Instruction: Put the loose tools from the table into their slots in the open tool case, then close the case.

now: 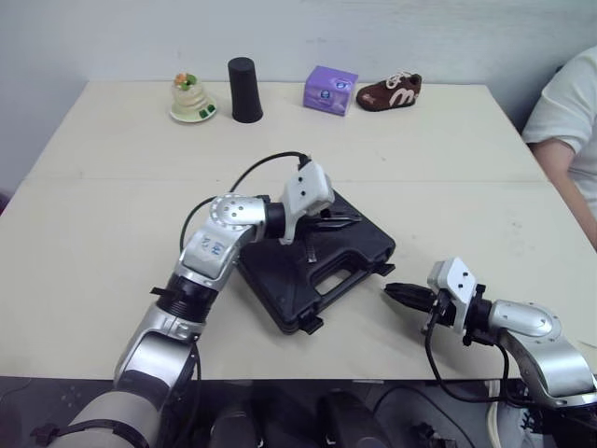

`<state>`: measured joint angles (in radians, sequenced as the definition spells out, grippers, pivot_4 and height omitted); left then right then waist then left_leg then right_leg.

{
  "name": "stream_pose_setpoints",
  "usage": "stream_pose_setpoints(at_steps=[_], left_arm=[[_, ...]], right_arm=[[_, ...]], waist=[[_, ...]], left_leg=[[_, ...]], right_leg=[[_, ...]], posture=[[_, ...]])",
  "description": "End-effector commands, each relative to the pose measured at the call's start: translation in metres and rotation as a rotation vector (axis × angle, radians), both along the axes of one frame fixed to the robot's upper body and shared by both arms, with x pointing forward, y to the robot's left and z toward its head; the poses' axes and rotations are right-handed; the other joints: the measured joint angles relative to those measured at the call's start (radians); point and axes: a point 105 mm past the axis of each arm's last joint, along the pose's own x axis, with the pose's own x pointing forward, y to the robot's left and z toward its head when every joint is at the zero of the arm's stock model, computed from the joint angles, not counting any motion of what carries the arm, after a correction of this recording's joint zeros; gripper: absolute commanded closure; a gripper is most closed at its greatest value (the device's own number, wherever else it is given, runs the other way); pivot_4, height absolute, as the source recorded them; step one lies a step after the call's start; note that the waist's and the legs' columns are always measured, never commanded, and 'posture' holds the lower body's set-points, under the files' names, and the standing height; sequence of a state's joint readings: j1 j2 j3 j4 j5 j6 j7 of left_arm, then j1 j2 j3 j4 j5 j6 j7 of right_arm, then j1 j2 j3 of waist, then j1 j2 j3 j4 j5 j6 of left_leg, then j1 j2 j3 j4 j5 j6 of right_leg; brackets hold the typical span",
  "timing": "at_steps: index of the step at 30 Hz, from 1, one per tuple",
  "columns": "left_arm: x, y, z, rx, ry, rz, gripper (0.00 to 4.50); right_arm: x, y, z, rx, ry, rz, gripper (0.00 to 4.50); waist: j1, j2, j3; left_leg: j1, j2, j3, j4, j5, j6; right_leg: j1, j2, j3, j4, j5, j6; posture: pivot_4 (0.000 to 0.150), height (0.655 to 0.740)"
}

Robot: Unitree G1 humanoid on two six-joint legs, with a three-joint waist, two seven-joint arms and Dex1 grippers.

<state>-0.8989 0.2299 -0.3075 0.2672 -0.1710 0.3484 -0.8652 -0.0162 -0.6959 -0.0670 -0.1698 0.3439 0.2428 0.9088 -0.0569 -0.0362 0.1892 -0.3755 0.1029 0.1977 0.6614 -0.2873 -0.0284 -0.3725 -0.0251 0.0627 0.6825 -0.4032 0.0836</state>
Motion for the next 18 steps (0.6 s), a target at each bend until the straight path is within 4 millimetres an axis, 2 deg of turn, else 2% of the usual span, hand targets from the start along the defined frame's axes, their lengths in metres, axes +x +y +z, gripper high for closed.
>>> stream_pose_setpoints(at_steps=[1,3,5,8,14,18], left_arm=[[0.005,-0.015,-0.004,0.052,-0.001,-0.013,4.5],[0.006,-0.015,-0.016,0.107,0.018,-0.019,4.5],[-0.001,-0.02,-0.029,0.122,0.057,-0.077,4.5],[-0.009,-0.025,-0.037,0.149,0.062,-0.142,4.5],[-0.007,-0.009,-0.091,0.328,0.162,-0.056,4.5],[0.001,-0.002,-0.103,0.348,0.199,0.031,4.5]], right_arm=[[0.0,0.002,0.017,0.007,-0.079,-0.007,4.46],[0.0,0.004,0.017,0.014,-0.089,-0.015,4.46],[0.0,0.007,0.017,0.021,-0.102,-0.024,4.46],[0.001,0.008,0.017,0.017,-0.106,-0.028,4.46],[0.003,0.01,0.019,0.039,-0.085,-0.035,4.46],[0.004,0.014,0.022,0.048,-0.084,-0.023,4.46]], waist=[[0.0,0.0,0.0],[-0.003,0.0,0.0],[-0.002,0.0,0.0],[0.002,0.001,0.0],[0.002,0.001,-0.001],[0.002,0.0,-0.008]], left_leg=[[0.0,-0.001,0.0,0.0,0.0,0.0],[0.0,-0.001,0.001,-0.001,0.0,0.0],[0.0,-0.001,0.001,-0.001,0.0,0.0],[0.0,0.0,0.0,-0.001,0.0,0.0],[0.002,-0.001,-0.001,0.0,-0.001,0.0],[0.008,0.0,-0.009,0.0,-0.002,-0.001]], right_leg=[[0.0,0.0,0.001,0.0,0.0,0.0],[0.0,0.0,0.003,-0.001,0.0,0.0],[-0.001,0.0,0.003,-0.001,0.0,0.0],[-0.001,-0.001,0.003,0.0,0.0,0.0],[0.003,-0.001,0.002,-0.002,0.0,0.0],[0.015,-0.002,-0.003,-0.008,0.0,0.0]], posture=[[0.15,0.74],[0.15,0.74],[0.15,0.74],[0.15,0.74],[0.15,0.74],[0.15,0.74]])
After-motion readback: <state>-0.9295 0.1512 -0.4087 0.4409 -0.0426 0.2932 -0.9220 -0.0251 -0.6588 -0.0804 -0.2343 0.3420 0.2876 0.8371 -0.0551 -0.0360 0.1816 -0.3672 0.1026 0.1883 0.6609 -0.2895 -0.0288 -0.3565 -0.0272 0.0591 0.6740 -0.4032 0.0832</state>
